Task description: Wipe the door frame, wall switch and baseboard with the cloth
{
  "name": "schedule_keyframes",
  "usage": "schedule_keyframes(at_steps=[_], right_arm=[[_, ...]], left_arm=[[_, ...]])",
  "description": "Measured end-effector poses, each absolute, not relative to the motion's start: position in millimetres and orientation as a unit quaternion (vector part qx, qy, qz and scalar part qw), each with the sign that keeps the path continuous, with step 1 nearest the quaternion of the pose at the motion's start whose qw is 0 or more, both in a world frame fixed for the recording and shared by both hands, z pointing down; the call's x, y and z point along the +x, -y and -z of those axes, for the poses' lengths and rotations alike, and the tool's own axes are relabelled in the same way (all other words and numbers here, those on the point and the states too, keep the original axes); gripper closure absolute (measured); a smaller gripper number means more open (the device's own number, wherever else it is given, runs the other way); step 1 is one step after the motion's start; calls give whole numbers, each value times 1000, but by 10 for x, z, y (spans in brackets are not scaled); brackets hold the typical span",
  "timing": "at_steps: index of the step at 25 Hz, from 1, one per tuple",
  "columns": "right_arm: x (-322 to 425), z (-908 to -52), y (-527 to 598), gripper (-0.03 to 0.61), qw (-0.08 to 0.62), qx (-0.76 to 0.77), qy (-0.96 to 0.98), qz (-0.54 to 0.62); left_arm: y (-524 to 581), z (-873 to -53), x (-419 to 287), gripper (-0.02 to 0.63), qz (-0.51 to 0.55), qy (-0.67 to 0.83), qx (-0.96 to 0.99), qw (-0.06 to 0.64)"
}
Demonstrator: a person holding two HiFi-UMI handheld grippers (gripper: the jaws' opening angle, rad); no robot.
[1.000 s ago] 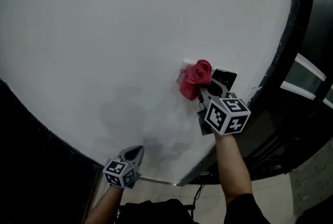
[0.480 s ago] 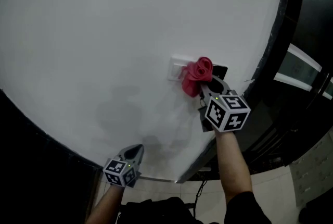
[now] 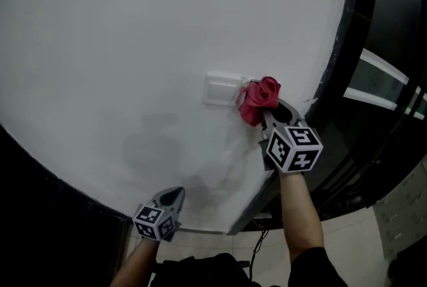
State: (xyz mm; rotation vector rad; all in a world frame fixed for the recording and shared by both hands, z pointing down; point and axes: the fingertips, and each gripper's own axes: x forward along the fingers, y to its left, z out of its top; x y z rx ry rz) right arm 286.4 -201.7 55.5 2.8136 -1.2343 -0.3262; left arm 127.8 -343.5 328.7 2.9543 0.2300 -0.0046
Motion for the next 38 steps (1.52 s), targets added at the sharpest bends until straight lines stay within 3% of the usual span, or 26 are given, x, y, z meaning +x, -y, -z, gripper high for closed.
schedule_keyframes(at_steps=[25,32,38], right_arm=[[3054,-625,1575,509,32,926,355,125],[3081,-643,1519,515,-30,934,331,128],[2659,-555,1930,517,-21,912,375,164]], left_arm=[[3432,-3328,1294,623,-3,-70,993,91],[3551,-3353,1233,623,-6,-64,994,92],[3648,-3375,1202,623,-8,-58,994,93]])
